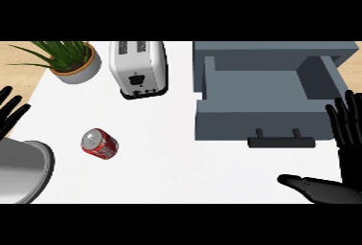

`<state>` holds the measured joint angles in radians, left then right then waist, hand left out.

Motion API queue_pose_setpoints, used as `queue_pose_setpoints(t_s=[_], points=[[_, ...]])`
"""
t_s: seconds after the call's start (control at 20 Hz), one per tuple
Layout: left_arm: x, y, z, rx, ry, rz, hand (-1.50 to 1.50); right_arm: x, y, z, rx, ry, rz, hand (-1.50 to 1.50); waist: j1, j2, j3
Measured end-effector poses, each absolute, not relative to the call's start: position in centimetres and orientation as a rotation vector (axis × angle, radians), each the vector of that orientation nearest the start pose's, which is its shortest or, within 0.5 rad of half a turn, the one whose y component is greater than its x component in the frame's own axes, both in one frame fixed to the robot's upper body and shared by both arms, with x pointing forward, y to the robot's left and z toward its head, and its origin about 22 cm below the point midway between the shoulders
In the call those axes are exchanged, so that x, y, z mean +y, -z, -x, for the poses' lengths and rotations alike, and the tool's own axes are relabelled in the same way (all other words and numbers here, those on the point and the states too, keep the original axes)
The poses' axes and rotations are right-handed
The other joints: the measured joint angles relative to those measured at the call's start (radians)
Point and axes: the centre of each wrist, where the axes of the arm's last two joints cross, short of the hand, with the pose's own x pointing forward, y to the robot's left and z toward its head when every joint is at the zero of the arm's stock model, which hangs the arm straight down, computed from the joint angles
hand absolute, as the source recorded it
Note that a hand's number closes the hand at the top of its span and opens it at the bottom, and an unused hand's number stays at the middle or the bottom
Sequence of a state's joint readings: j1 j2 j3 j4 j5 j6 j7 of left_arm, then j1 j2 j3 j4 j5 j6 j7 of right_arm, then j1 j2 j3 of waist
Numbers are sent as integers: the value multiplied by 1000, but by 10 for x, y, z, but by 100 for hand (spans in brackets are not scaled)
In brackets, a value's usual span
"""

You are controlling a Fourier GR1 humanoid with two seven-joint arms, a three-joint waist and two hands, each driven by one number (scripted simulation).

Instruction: Pick up the can, place it into the drawer and close the drawer

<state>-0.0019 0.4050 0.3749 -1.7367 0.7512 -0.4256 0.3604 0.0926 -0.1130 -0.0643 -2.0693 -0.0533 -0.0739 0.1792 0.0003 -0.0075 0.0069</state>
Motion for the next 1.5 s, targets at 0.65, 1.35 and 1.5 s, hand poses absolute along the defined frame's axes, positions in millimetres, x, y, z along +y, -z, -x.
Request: queue_pose_setpoints(t_s=[0.65,1.35,1.5], points=[[382,-83,-242,-1514,81,280,-150,-272,-106,-188,-1816,70,178,-150,-3,5,-4],[363,6,-236,-1455,82,194,-150,-293,-114,-179,-1829,70,190,-150,-4,7,-7],[363,23,-241,-1432,68,179,-150,-298,-121,-177,-1833,75,195,-150,-5,8,-7]])
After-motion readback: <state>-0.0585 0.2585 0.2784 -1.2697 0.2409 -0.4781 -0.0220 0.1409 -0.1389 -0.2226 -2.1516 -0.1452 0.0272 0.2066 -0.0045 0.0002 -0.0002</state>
